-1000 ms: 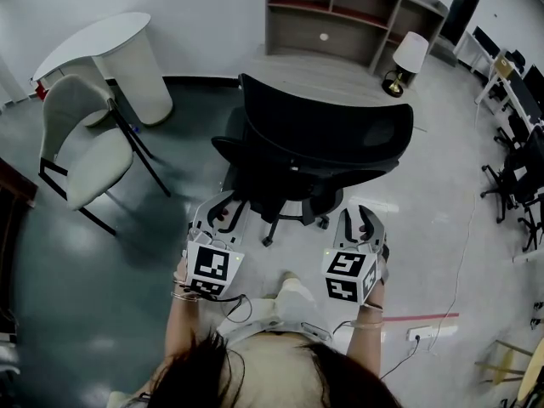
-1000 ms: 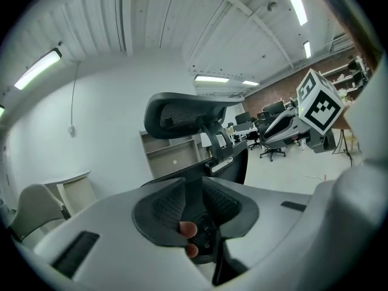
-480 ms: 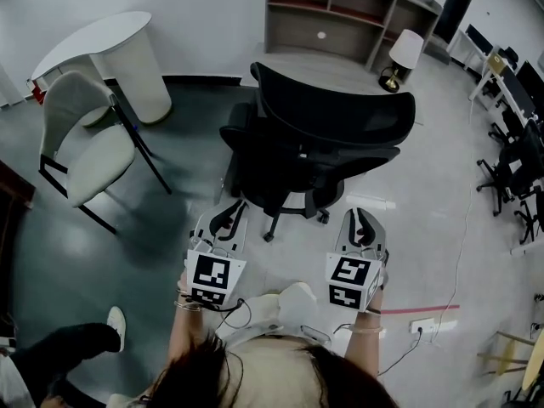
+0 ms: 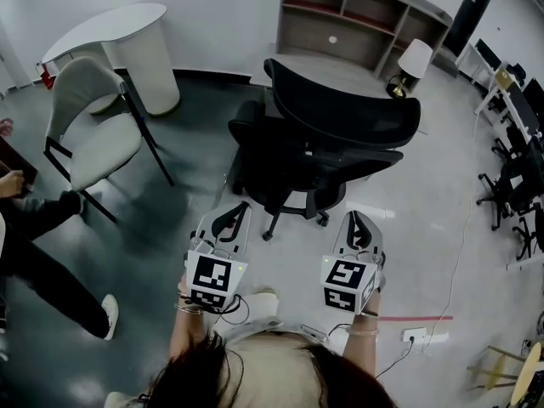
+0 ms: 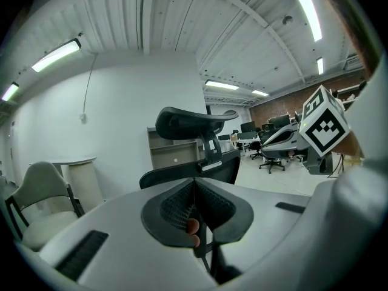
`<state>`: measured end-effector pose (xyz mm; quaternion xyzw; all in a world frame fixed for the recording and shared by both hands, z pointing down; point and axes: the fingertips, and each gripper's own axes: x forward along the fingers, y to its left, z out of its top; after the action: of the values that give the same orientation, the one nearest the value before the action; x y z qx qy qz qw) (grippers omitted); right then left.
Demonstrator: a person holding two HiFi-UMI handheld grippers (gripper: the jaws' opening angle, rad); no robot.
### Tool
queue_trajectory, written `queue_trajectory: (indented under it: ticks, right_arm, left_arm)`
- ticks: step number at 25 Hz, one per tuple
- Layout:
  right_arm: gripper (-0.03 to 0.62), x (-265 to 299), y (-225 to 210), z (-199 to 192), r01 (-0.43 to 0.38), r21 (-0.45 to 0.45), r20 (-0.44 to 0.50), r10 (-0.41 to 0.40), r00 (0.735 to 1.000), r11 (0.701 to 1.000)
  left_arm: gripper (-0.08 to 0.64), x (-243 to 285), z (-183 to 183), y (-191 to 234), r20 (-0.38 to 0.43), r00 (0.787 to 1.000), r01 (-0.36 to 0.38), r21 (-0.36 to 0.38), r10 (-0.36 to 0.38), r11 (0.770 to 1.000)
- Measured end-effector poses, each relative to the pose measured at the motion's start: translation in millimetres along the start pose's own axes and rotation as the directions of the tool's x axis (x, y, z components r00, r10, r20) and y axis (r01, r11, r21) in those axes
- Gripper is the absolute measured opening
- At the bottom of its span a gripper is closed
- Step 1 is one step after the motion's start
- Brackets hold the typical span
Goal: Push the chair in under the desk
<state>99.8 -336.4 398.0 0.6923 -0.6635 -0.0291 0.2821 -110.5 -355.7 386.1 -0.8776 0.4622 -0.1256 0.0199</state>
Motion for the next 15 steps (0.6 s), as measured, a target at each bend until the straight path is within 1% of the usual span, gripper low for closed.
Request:
queue_trajectory:
  ticks: [5, 10, 15]
  right_arm:
    - [0.026, -21, 0, -2, -0.030, -0.027, 0.026, 0.031, 0.999, 0.999]
    - [0.025, -45, 0, -9, -0.074, -0.092, 0.057, 0.080, 0.995, 0.993]
    - [0.025, -69, -3, -21, -0.100, -0.114, 0.071, 0.109, 0.992, 0.988]
  left_arm:
    - [0.015, -14, 8, -17, 0.009, 1.000, -0.010, -0.003, 0.010, 1.000]
    - [0.015, -28, 13, -41, 0.008, 1.000, -0.025, 0.000, 0.025, 1.000]
    - [0.015, -48, 13, -68, 0.001, 0.999, -0.041, -0.006, 0.041, 0.999]
